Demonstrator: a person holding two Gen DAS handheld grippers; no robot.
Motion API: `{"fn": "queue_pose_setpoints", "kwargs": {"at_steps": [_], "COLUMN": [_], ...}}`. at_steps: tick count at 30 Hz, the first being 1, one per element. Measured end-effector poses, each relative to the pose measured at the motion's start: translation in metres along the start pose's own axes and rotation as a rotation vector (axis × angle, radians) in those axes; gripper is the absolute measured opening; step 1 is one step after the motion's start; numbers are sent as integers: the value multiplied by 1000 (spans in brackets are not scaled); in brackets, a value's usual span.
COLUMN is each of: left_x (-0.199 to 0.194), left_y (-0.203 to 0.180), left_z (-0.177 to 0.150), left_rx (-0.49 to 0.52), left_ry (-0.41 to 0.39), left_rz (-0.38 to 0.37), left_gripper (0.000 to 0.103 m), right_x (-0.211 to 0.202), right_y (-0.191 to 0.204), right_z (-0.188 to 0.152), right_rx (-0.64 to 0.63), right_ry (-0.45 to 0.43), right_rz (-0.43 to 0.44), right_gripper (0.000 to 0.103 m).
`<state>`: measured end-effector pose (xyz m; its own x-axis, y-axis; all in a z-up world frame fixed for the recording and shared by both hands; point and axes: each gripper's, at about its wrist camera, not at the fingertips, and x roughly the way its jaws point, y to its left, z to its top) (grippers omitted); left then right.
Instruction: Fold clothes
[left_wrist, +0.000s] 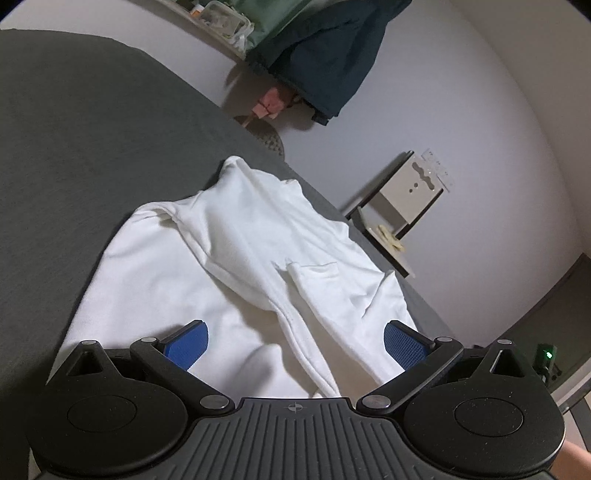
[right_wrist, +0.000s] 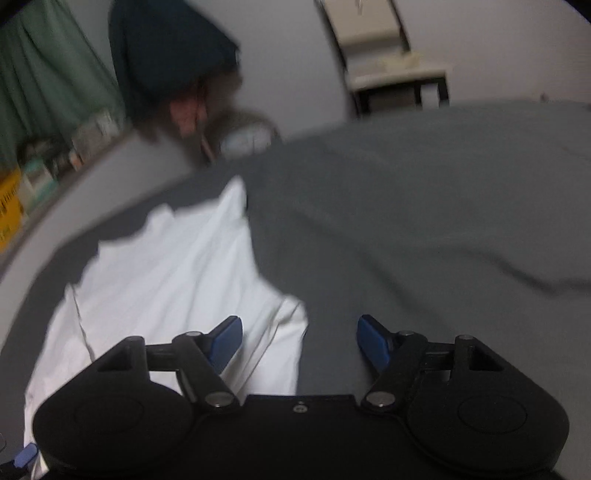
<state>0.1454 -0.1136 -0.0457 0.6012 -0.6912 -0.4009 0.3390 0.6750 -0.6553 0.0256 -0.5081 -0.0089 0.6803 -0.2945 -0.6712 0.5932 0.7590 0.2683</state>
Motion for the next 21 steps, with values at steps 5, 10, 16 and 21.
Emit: {"fn": "queue_pose_setpoints", "kwargs": {"at_steps": [5,10,16,21], "left_x": [-1,1,3,1], "left_y": [-1,-4,-11,-10], "left_z": [-2,-6,-11,-12], "left_rx": [5,42,124,131], "left_ry": [4,6,0,-11], "left_rz": [1,16,42,43], "left_gripper": [103,103,103,103], "right_x": [10,28,33,21], "right_y": [28,52,52,37], "right_z": [-11,-18,-20,-27], "right_rx": [-422,-599,-562,-449], "right_ry": [19,-25,-58,-82], "right_rz": [-129,-133,-81,-120], "right_gripper": [66,60,8,8]}}
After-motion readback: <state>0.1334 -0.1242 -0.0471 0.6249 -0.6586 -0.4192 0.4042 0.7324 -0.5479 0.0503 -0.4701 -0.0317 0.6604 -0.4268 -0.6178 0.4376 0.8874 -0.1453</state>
